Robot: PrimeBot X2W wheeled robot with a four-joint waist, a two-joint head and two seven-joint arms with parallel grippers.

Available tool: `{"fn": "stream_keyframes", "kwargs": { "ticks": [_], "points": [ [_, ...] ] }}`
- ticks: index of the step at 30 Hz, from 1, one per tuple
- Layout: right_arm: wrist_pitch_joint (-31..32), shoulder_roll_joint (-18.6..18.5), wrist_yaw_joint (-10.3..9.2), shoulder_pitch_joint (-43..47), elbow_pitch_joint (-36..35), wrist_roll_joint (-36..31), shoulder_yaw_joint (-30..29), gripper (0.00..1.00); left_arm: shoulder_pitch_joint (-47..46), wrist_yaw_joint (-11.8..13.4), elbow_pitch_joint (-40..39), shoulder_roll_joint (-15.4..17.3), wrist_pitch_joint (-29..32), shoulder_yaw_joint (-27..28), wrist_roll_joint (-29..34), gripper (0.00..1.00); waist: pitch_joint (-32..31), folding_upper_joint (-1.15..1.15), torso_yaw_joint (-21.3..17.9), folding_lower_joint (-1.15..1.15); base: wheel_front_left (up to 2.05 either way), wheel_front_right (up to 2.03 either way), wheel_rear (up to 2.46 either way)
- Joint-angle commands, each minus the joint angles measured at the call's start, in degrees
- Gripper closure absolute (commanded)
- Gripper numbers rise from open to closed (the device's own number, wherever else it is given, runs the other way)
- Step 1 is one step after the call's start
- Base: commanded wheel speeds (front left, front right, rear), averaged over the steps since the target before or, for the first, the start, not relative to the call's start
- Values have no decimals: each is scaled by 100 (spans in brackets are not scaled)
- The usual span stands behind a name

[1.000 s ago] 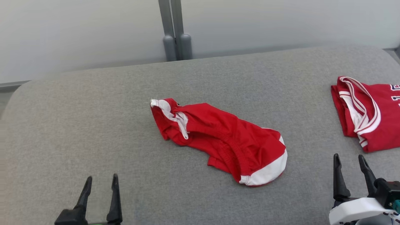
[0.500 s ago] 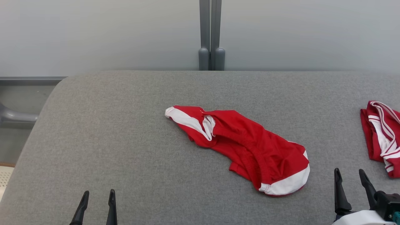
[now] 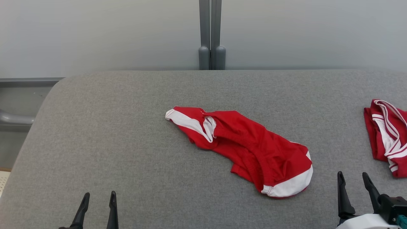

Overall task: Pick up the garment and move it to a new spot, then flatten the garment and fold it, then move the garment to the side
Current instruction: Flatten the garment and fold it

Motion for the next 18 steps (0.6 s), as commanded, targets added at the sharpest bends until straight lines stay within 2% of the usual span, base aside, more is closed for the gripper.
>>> {"fn": "stream_keyframes", "kwargs": {
  "ticks": [1,10,14,18],
  "points": [
    [-15,-17,-2,-57,16,-9,23,0,-79,-21,10,-7,-1,16,15,0,-1,0,-4,0,0,0,0],
    [-15,-18,-2,-223,1,-18,162,0,-226,-31,-53,-52,-1,-82,-89,0,43,0,-175,0,0,0,0],
    [-16,-18,-2,-372,-46,-42,263,0,-672,-33,-21,-59,-1,-1025,-167,0,178,0,-357,0,0,0,0],
    [-15,-16,-2,-536,-112,-47,333,0,-1408,-34,190,-52,0,-2362,-415,0,435,0,-607,0,0,0,0]
  ]
}}
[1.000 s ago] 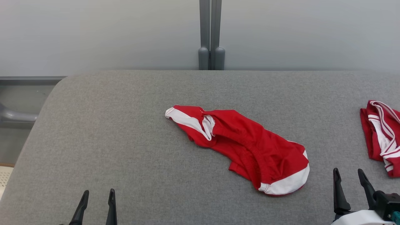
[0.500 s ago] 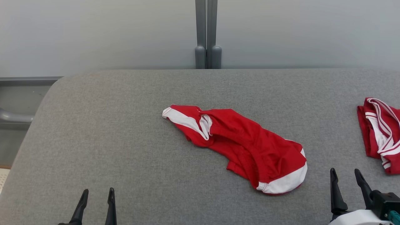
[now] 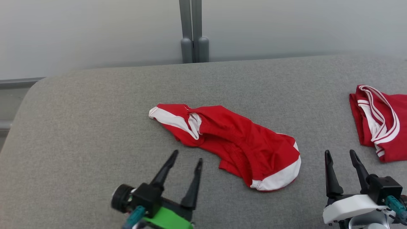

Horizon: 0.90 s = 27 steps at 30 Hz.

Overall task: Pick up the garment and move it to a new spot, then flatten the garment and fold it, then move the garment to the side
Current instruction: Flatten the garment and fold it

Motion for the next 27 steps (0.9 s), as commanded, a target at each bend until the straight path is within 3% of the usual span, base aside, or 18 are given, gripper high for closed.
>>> {"fn": "stream_keyframes", "kwargs": {
  "ticks": [1,5,9,15,23,24,26,27],
  "points": [
    [-15,-14,-2,-76,-25,-14,24,0,-306,-15,159,14,0,-412,-139,0,286,0,-292,0,0,0,0],
    [-16,-14,-2,-228,-34,31,75,0,-1023,-15,761,23,1,-1485,-436,0,539,0,-617,0,0,0,0],
    [-15,-12,-2,-330,-39,105,122,0,-1497,-15,1574,23,12,-2193,-709,0,756,0,-989,0,0,0,0],
    [-16,-12,-2,-369,-55,176,34,0,-1824,192,2512,19,9,-2539,-864,0,949,0,-1363,0,0,0,0],
    [-15,-11,-2,-402,-69,287,-136,0,-2073,211,2922,19,-5,-2770,-1042,0,1017,0,-1415,0,0,0,0],
    [-15,-11,-2,-414,-62,311,-130,0,-2098,199,2896,18,-6,-2788,-1069,11,1017,0,-1402,0,0,0,0],
    [-15,-11,-2,-429,-35,344,-89,0,-2139,161,2841,18,-5,-2858,-1158,88,1012,0,-1376,0,0,0,0],
    [-15,-12,-2,-440,-19,361,-77,0,-2183,140,2784,18,-4,-2876,-1223,100,1006,0,-1361,0,0,0,0]
  ]
}}
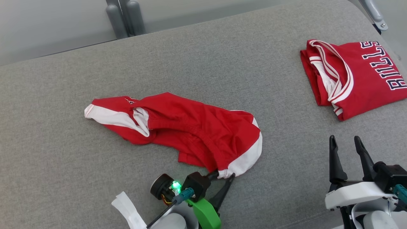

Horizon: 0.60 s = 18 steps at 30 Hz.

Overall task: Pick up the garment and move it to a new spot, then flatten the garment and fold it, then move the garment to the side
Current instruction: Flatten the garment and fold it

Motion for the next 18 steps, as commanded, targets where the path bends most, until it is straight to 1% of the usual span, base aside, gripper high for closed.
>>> {"fn": "stream_keyframes", "kwargs": {
  "ticks": [1,5,7,10,13,18],
  "points": [
    [-16,-13,-2,-67,21,33,13,0,-123,-20,-36,31,-14,-17,-81,100,-19,0,22,0,0,0,0],
    [-15,-13,-2,-47,62,62,32,0,-274,-66,-302,30,-14,-46,-485,100,-82,0,59,0,0,0,0],
    [-15,-13,-2,-23,78,65,26,0,-436,-34,-474,29,25,21,-700,100,-126,0,75,0,0,0,0],
    [-15,-14,-2,-23,88,85,32,0,-749,24,-729,30,190,249,-1015,100,-186,0,59,0,0,0,0],
    [-16,-13,-2,-15,106,132,56,0,-1120,5,-932,44,405,491,-1223,100,-245,0,28,0,0,0,0],
    [-15,-14,-2,-36,137,253,104,0,-1928,25,-1067,285,726,914,-1404,100,-346,0,-103,0,0,0,0]
  ]
}}
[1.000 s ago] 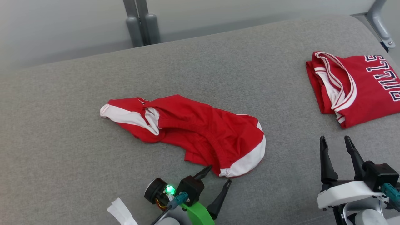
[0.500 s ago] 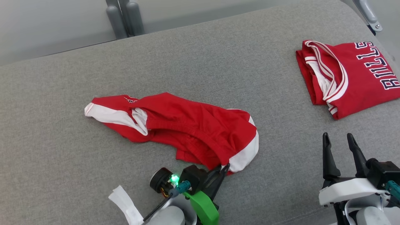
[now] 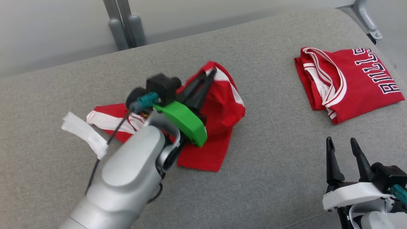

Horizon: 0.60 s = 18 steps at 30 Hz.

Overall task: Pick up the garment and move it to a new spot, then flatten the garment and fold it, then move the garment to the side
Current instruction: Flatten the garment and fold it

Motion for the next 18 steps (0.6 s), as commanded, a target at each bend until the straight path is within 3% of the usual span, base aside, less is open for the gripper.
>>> {"fn": "stream_keyframes", "kwargs": {
  "ticks": [1,12,18],
  "points": [
    [-15,-15,-2,-12,19,42,9,0,-283,4,9,104,76,82,-43,100,-59,0,-93,0,0,0,0],
    [-15,-15,-2,68,39,17,-51,0,-1548,-111,325,348,5,525,-220,100,-167,0,-384,0,0,0,0],
    [-15,-14,-2,125,18,-29,-154,0,-1320,-172,140,209,-160,321,-497,100,-261,0,-373,0,0,0,0]
  ]
}}
